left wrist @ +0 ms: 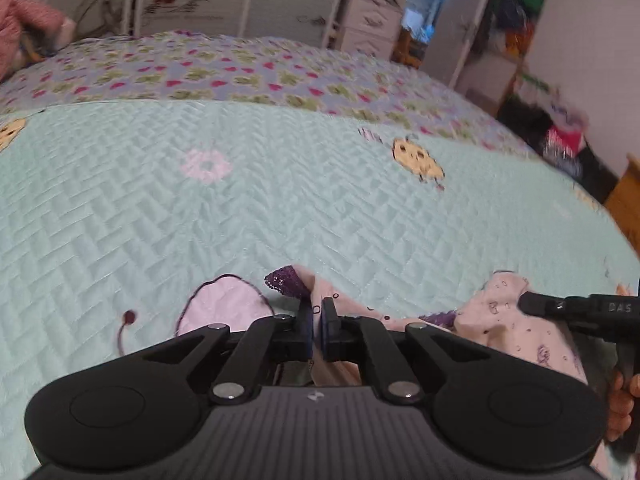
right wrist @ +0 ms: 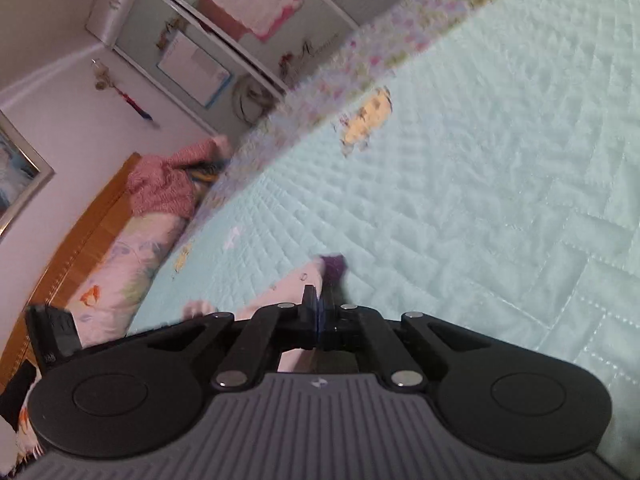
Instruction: Fold clothes
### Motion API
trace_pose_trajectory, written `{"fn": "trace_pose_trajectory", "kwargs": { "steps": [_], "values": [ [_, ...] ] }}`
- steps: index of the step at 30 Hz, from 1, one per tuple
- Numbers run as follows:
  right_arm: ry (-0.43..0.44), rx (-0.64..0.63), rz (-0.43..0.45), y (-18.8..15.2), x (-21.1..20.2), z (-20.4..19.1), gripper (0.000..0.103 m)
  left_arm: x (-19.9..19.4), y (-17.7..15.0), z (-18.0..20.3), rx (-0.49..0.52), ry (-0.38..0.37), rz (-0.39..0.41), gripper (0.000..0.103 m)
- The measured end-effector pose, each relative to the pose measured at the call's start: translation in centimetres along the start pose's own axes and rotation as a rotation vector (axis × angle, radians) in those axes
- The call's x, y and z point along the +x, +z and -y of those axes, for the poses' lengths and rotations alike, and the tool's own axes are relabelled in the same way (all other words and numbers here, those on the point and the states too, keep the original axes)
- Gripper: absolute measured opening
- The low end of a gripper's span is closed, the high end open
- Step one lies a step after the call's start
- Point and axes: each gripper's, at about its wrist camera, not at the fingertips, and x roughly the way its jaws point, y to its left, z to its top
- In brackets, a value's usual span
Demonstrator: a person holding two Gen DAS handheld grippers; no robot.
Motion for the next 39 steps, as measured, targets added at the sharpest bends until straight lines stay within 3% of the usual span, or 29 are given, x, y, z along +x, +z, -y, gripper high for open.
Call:
{"fn": "trace_pose_trajectory", "kwargs": {
  "steps": [2,5,7,9,11,14,15,18,20,21,22,23,24,27,30,39],
  "values": [
    [-0.012,-0.021,-0.004,0.3,0.4,-0.3,0.0,0.6,-0.1,0.6,0.052,0.016,0.008,0.004],
    [-0.005,-0.021,-0.012,0.7,1.1,-0.3,0.0,0.0,-0.4,-1.1,-0.072,-0.038,0.021,0.011],
    [0.02,0.023,-0.009,0.7,0.8,0.4,0.0,-0.8,-0.8,-2.6,-0.182,-0.057,0.037,0.03],
    [0.043,0.06,-0.001,0.9,0.7,1.2,0.001,-2.3,-1.8,-3.6,-0.271,-0.022,0.068,0.059],
    [0.054,0.082,0.013,0.9,0.4,1.6,0.004,-3.9,-3.0,-4.1,-0.317,-0.011,0.08,0.062],
    [0.075,0.099,0.016,0.9,-0.4,1.5,0.019,-5.7,-4.8,-4.2,-0.356,-0.045,0.056,0.063],
    [0.081,0.101,0.016,0.9,-0.7,1.4,0.027,-6.1,-5.1,-4.0,-0.346,-0.048,0.05,0.063],
    [0.086,0.068,-0.016,0.9,-0.7,0.6,0.035,-6.4,-5.5,-2.4,-0.265,-0.036,0.022,0.063],
    [0.074,0.029,-0.036,0.8,-0.4,0.1,0.034,-6.2,-5.5,-1.1,-0.192,-0.02,0.007,0.062],
    [0.068,0.002,-0.039,0.7,-0.2,-0.1,0.032,-6.0,-5.5,-0.6,-0.16,-0.023,0.0,0.049],
    [0.061,-0.02,-0.042,0.6,-0.1,-0.4,0.03,-5.8,-5.5,-0.1,-0.133,-0.027,-0.009,0.017],
    [0.051,-0.028,-0.042,0.6,0.0,-0.4,0.019,-5.7,-5.7,0.3,-0.116,-0.033,-0.023,0.006],
    [0.04,-0.035,-0.043,0.5,0.1,-0.4,0.0,-5.8,-5.7,0.7,-0.095,-0.034,-0.029,0.002],
    [0.023,-0.025,-0.041,0.5,0.3,0.1,0.0,-5.8,-5.4,1.2,-0.019,0.033,-0.038,0.002],
    [-0.03,-0.068,-0.019,0.3,0.2,-0.4,0.0,-5.7,-4.5,0.3,-0.028,0.084,-0.018,0.0],
    [-0.094,-0.123,0.001,0.0,0.1,-1.0,0.0,-5.3,-5.4,-0.7,-0.057,0.109,-0.01,0.0]
  ]
}}
